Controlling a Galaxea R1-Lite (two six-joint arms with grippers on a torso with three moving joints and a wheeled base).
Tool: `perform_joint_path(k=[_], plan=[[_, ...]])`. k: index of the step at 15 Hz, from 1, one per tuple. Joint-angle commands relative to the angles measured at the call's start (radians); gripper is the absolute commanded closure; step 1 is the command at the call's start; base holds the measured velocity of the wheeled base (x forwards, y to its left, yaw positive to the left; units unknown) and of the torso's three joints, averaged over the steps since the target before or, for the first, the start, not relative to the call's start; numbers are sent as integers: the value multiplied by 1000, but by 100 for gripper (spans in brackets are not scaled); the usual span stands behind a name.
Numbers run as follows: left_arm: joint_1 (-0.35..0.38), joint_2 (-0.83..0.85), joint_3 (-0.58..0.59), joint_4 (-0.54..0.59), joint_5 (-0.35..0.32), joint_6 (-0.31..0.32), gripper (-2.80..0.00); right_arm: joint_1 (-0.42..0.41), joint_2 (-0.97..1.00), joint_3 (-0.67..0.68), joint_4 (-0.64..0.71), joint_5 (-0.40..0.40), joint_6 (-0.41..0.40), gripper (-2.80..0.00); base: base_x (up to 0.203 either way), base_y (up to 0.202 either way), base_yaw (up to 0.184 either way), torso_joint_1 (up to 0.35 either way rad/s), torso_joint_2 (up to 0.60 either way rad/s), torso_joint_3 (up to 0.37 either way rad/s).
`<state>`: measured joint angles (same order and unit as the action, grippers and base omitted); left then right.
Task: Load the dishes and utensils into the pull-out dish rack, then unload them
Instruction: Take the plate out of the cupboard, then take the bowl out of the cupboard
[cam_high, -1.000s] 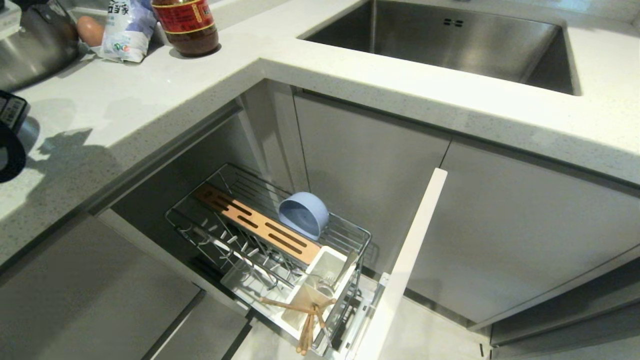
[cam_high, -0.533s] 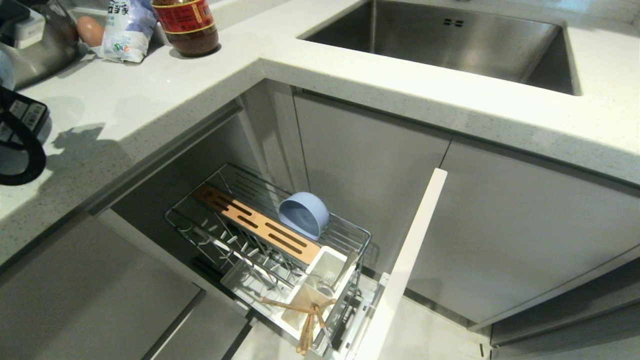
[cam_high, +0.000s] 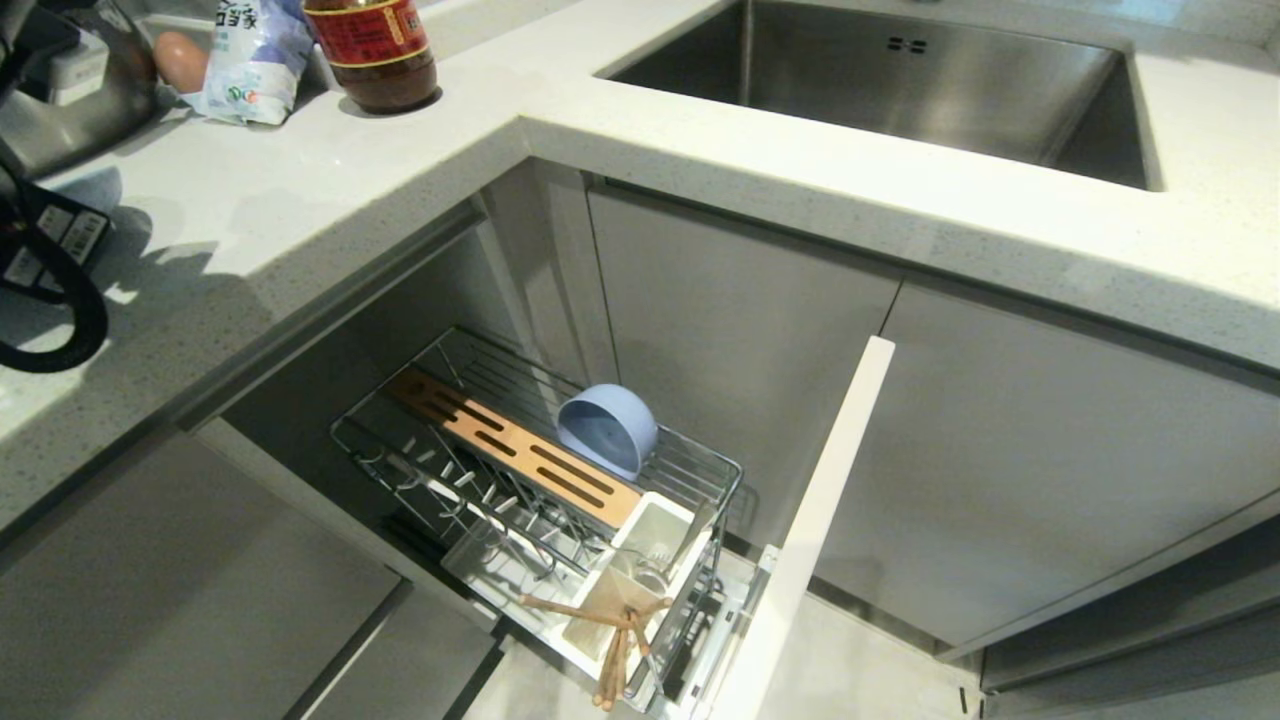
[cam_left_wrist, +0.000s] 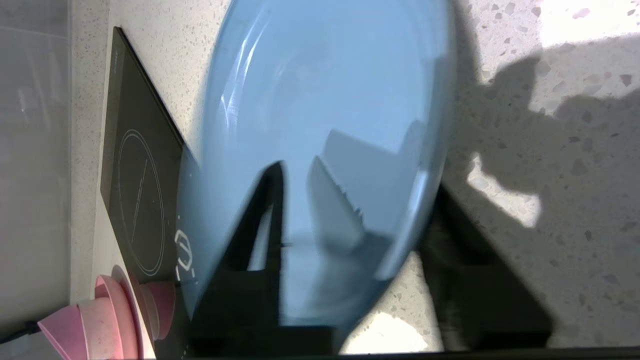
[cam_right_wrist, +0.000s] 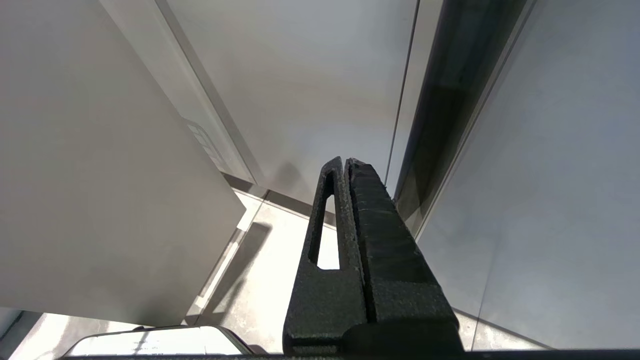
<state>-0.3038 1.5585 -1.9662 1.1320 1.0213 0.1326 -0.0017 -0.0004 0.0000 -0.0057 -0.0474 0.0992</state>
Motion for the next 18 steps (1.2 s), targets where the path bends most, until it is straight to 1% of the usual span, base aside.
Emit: perform_joint_path(k=[1,4,5,8,10,13,14,15,17,18], plan=[[-1,-10,0,3,3,1,-280,0,-4,0,0,0,0,0,0,0,0,0,0,0],[-15,-34,0,-47,-8,-1,-280,0,-4,0,0,0,0,0,0,0,0,0,0,0],[-19,-50,0,-85,-30,-1,-280,0,-4,0,0,0,0,0,0,0,0,0,0,0],[-30,-117,20,-197,-134,-2,-280,0,-4,0,0,0,0,0,0,0,0,0,0,0],[-31,-183,54,-263,-231,-16,-280,0,-4,0,0,0,0,0,0,0,0,0,0,0],[-31,-255,67,-311,-340,-148,-280,0,-4,0,0,0,0,0,0,0,0,0,0,0],[-31,-283,69,-337,-384,-205,-280,0,-4,0,0,0,0,0,0,0,0,0,0,0],[-30,-317,72,-367,-431,-273,0,0,-4,0,0,0,0,0,0,0,0,0,0,0],[-29,-380,87,-428,-490,-386,0,0,-4,0,0,0,0,0,0,0,0,0,0,0],[-33,-407,96,-489,-503,-454,0,0,-4,0,0,0,0,0,0,0,0,0,0,0]])
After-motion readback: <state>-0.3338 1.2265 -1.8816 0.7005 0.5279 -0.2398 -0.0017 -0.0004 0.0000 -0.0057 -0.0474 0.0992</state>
